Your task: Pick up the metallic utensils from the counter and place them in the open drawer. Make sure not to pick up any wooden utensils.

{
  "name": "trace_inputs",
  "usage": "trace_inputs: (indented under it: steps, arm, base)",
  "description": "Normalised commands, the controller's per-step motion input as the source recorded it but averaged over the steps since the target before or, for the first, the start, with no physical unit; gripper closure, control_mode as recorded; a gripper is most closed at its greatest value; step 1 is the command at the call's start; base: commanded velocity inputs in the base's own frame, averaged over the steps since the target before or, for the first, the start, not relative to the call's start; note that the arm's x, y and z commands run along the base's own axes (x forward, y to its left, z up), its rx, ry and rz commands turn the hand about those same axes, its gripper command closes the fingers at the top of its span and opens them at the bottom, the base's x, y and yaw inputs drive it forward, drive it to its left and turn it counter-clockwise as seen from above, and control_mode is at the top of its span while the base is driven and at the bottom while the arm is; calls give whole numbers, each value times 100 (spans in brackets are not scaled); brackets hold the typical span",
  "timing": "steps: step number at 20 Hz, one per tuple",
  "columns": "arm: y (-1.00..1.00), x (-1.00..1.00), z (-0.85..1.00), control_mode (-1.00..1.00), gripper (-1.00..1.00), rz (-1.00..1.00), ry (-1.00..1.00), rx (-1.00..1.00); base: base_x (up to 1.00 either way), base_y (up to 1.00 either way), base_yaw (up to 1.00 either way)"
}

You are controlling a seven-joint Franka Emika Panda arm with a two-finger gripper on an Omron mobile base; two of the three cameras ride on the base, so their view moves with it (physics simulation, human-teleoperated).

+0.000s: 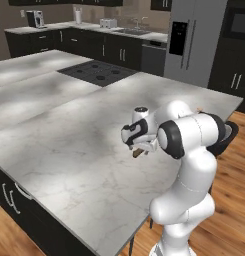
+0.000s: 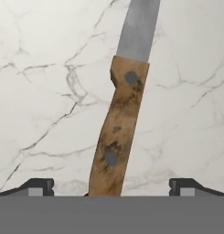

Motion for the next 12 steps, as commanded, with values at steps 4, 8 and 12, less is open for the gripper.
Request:
trace_inputs:
  steps: [4,8,12]
  arm:
    - [0,0,-26,-100,-100,0,0,0]
    - [1,0,-30,-100,-100,0,0,0]
    - [0,0,-24,-100,-100,0,0,0]
  base:
    - [0,0,0]
    - [0,0,0]
    - [0,0,0]
